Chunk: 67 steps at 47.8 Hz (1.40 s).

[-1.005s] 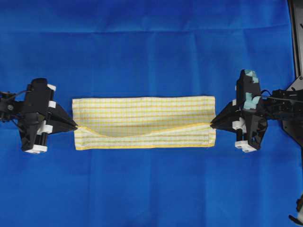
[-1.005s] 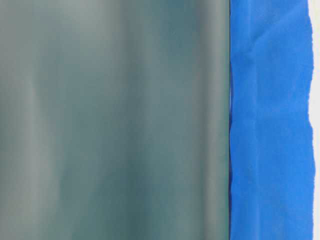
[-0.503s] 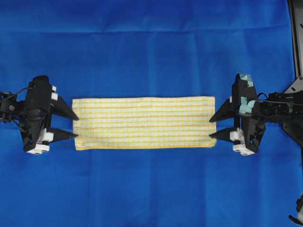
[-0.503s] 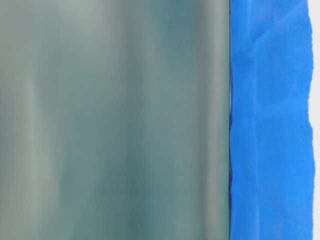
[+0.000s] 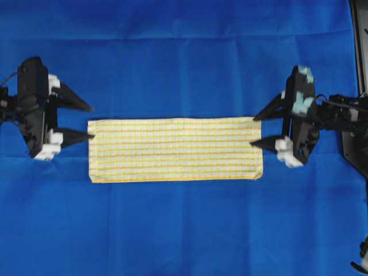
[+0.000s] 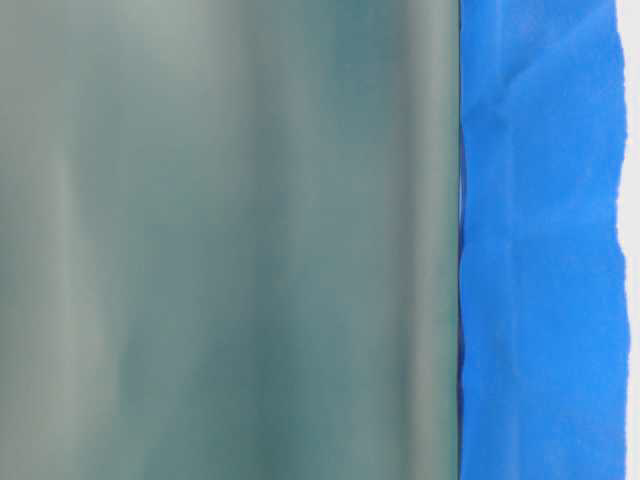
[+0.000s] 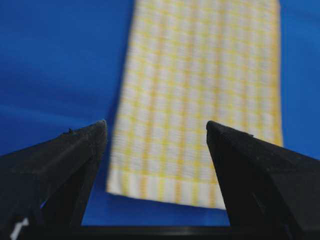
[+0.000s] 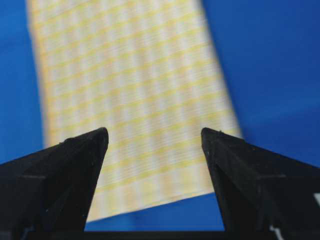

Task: Fold the yellow towel.
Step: 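Reposition both grippers to the folded strip's left and right ends and grasp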

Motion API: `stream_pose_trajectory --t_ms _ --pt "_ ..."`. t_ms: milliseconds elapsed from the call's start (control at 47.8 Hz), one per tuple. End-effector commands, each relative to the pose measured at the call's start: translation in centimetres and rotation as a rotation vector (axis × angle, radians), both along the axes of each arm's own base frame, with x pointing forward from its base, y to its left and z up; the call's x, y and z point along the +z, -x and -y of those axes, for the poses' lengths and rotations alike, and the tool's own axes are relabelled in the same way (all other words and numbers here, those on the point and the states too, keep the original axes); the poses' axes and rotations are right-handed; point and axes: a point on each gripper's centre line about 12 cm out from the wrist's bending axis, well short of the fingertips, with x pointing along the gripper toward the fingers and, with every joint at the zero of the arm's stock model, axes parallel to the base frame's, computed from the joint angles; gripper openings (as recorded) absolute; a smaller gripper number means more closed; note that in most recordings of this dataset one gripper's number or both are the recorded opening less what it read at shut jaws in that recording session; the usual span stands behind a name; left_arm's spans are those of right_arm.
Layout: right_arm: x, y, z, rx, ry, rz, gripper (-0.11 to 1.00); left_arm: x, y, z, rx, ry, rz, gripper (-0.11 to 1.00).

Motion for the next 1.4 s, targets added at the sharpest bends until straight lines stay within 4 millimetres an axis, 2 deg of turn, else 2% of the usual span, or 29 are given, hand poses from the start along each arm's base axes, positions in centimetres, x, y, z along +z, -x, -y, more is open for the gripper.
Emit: stream_pose_trajectory --t_ms 0,272,670,796,900,984,1047,1193,1256,1382 --pt "0.4 -0.3 1.4 -0.042 0.016 0.008 0.74 0.2 -0.4 -0.4 -0.010 -0.038 0.004 0.73" --pt "-0.6 -0.3 2.4 -0.064 0.017 -0.046 0.74 -0.5 -0.7 -0.7 -0.035 -0.085 -0.030 0.73" --pt "-4.3 -0.9 2.9 -0.086 0.001 -0.181 0.74 -5.0 -1.7 -1.4 -0.020 -0.071 -0.178 0.73" --pt "-4.5 -0.8 2.8 -0.084 -0.003 -0.193 0.73 -5.7 -1.9 -1.4 -0.020 -0.066 -0.207 0.69" --pt "-4.5 -0.8 2.8 -0.082 -0.002 -0.194 0.70 -6.2 -1.9 -1.3 -0.023 -0.064 -0.231 0.60" --pt "-4.5 -0.8 2.8 -0.078 -0.001 -0.197 0.62 -6.5 -1.6 -1.3 -0.029 -0.064 -0.262 0.43" --pt "-4.5 -0.8 2.7 -0.072 -0.001 -0.201 0.51 -6.6 -1.5 -1.3 -0.030 -0.062 -0.278 0.32" --pt "-4.5 -0.8 2.7 -0.067 0.005 -0.202 0.13 -6.9 -1.2 -1.2 -0.031 -0.057 -0.307 0.07" --pt "-4.5 -0.8 2.7 -0.067 0.005 -0.202 0.04 -6.9 -1.2 -1.2 -0.033 -0.056 -0.310 0.05" --pt "-4.4 -0.9 2.7 -0.066 0.006 -0.198 0.04 -6.8 -1.2 -1.2 -0.033 -0.056 -0.313 0.05"
